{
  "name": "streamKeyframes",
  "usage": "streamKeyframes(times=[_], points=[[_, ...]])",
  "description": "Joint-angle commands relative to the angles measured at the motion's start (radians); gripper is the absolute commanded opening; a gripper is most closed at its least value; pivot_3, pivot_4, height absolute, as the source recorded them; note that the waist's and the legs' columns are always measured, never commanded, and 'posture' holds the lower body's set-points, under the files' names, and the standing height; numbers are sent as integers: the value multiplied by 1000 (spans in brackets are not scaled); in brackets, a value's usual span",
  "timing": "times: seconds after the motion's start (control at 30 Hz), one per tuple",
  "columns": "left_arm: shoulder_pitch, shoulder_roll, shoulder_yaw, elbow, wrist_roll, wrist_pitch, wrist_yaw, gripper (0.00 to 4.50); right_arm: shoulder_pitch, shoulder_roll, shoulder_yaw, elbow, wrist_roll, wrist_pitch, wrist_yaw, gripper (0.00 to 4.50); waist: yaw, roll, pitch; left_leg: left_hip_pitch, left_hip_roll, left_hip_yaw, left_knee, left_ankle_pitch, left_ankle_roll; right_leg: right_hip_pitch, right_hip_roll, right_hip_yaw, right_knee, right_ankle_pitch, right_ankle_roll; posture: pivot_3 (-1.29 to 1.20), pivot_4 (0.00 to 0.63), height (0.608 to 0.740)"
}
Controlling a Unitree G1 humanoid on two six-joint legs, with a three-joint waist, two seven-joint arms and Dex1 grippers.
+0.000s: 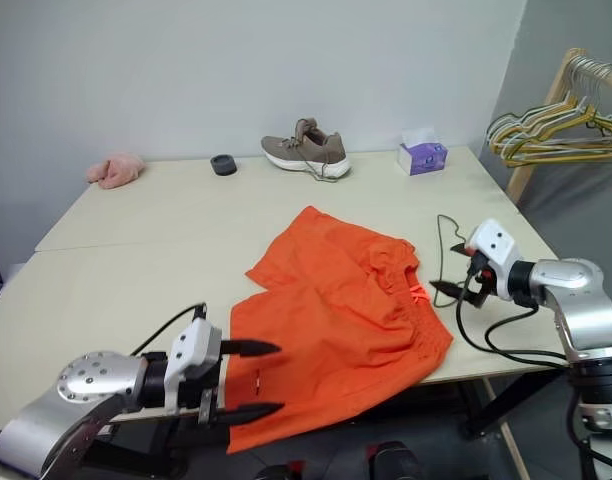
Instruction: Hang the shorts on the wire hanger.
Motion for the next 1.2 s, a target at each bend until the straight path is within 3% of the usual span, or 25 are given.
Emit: streamKeyframes(times=[0.03, 0.13, 0.3, 0.57, 0.73, 0.97, 1.2], points=[[-104, -11, 6, 27, -7, 17, 33, 4479, -53, 92, -81, -13, -20, 217, -256, 4500, -3, 1, 0, 0, 0, 0, 0, 0, 0, 0, 0, 1, 0, 0, 0, -201, 11, 740], [-165, -16, -16, 47, 2, 22, 33, 4479, -100, 159, -98, 35, -37, 283, -369, 4500, -19, 2, -1, 0, -1, 1, 0, 0, 0, 0, 0, 3, 0, 1, 2, -208, 8, 740], [-225, -12, -51, 68, 34, 0, 22, 4479, -210, 216, -53, 256, -92, 211, -471, 4500, -47, 2, -1, 0, -1, 8, 0, 0, 0, -3, 1, 10, 0, 5, 9, -213, 5, 740], [-211, -37, -84, 96, 79, -54, 27, 4479, -452, 257, -32, 755, -133, 8, -506, 4500, -90, 2, -1, 0, -1, 19, 0, 0, 1, -6, 1, 21, -1, 9, 15, -198, 4, 740], [-181, -42, -74, 104, 91, -84, 27, 4479, -557, 261, -5, 950, -156, -84, -458, 4500, -100, 2, -1, 1, -1, 20, 0, 0, 1, -6, 1, 23, -1, 9, 15, -180, 5, 740], [-156, -37, -59, 94, 87, -94, 33, 4479, -569, 262, 67, 975, -192, -111, -317, 4500, -94, 2, -1, 1, -1, 21, 0, 0, 1, -6, 2, 24, -1, 9, 16, -171, 13, 740], [-163, -35, -66, 94, 89, -89, 30, 4479, -405, 219, 160, 733, -233, -24, -219, 4500, -84, 1, -2, 1, 0, 21, 1, -1, 2, -6, 3, 24, -1, 9, 16, -185, 20, 740]])
